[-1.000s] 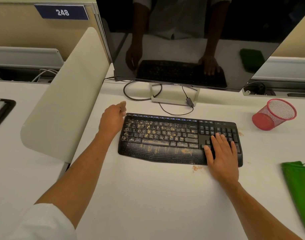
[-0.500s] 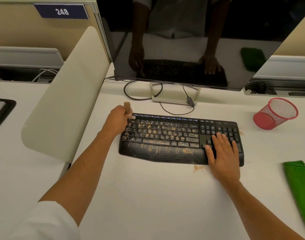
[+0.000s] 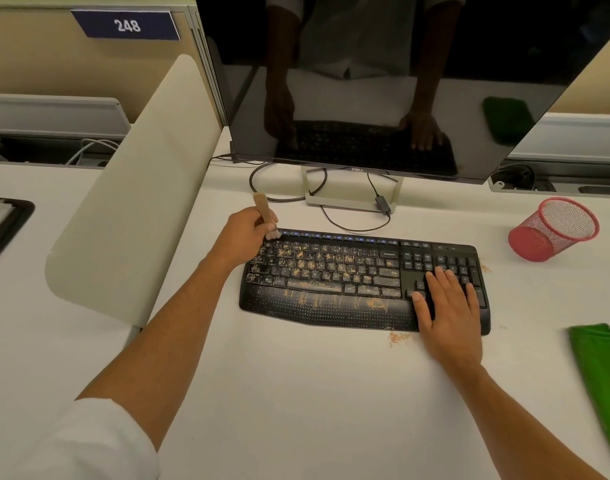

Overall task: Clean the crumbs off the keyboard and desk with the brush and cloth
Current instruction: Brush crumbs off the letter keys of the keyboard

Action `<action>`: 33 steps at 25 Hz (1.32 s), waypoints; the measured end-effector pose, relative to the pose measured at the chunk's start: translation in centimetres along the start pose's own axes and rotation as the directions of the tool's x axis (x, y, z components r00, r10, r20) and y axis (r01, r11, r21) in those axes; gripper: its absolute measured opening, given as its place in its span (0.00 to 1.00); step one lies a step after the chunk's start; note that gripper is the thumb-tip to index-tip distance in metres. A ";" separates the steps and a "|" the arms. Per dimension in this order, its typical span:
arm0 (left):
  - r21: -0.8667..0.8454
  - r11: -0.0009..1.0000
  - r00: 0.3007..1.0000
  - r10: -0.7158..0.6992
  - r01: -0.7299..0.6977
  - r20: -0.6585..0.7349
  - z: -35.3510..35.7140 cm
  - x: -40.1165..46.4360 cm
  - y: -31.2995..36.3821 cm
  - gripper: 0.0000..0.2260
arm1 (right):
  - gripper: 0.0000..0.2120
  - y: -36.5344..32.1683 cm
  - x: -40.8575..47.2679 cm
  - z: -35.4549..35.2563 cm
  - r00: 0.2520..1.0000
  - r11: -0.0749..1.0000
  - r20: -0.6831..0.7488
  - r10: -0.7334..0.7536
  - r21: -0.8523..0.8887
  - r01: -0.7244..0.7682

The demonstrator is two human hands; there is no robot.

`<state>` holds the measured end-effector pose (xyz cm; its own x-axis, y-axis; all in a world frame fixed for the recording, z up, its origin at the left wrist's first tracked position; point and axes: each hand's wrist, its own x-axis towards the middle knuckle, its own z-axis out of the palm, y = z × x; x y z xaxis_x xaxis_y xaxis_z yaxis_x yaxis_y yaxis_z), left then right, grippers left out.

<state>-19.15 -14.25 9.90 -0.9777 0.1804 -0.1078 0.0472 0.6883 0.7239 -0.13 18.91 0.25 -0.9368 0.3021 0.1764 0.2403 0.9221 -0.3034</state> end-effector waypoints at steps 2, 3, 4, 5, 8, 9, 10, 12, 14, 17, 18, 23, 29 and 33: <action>0.073 0.997 0.997 0.024 -0.029 0.069 0.1 0.3 -0.3 0.07 | 0.31 0.0 0.0 0.0 1.000 1.000 0.003 -0.002 -0.002 0.002; 0.140 0.989 0.994 0.032 -0.046 0.103 -0.1 0.7 -0.5 0.07 | 0.31 0.0 0.0 0.1 1.000 1.000 0.004 -0.004 -0.004 0.004; 0.236 0.969 0.989 0.038 -0.071 0.140 -0.4 1.1 -0.5 0.07 | 0.31 0.0 0.0 0.1 1.000 1.000 0.003 -0.005 -0.008 0.005; 0.364 0.926 0.985 0.036 -0.096 0.168 -0.9 1.5 -0.6 0.06 | 0.31 0.0 0.0 0.1 1.000 1.000 0.001 -0.004 -0.010 0.004; 0.666 0.738 0.992 0.037 -0.110 0.122 -2.0 2.6 -0.8 0.03 | 0.31 0.0 0.0 0.1 1.000 1.000 -0.004 -0.004 -0.010 0.004; 0.667 0.738 0.994 0.042 -0.097 0.097 -1.9 2.8 -0.9 0.04 | 0.31 0.0 0.0 0.1 1.000 1.000 -0.007 -0.005 -0.011 0.005; 0.612 0.785 0.995 0.047 -0.091 0.088 -1.7 2.8 -0.7 0.04 | 0.31 -0.1 0.0 0.1 1.000 1.000 -0.009 -0.004 -0.011 0.004; 0.327 0.944 0.995 0.013 -0.044 0.094 -1.0 2.6 -0.3 0.05 | 0.31 -0.1 0.0 0.1 1.000 1.000 -0.013 -0.002 -0.008 0.002; 0.053 0.998 0.990 -0.026 0.019 0.139 0.0 2.1 0.3 0.06 | 0.31 -0.1 0.0 0.1 1.000 1.000 -0.014 -0.005 -0.013 0.005; 0.048 0.999 0.993 -0.022 0.017 0.115 0.3 1.5 0.4 0.06 | 0.32 0.0 0.1 0.0 1.000 1.000 -0.007 -0.007 -0.009 0.007; 0.091 0.996 0.996 -0.031 0.024 0.086 0.1 1.6 0.1 0.07 | 0.32 -0.1 0.1 0.1 1.000 1.000 -0.006 -0.006 -0.009 0.006; 0.432 0.894 0.986 -0.051 0.115 -0.158 -1.5 2.3 -1.7 0.07 | 0.31 -0.1 0.0 0.1 1.000 1.000 -0.014 -0.004 -0.012 0.004; -0.154 0.982 0.969 -0.136 0.106 -0.205 0.1 1.7 0.1 0.09 | 0.31 -0.1 0.0 0.2 1.000 1.000 -0.008 -0.005 -0.018 0.005; -0.339 0.934 0.991 -0.134 0.115 -0.031 4.0 1.1 2.8 0.08 | 0.31 -0.1 0.0 0.0 1.000 1.000 0.000 -0.001 -0.013 0.001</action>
<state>-19.25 -9.36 9.08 -0.9810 0.0652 -0.1825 -0.1382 0.4250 0.8946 -0.18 18.81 0.26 -0.9371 0.3009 0.1770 0.2422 0.9255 -0.2910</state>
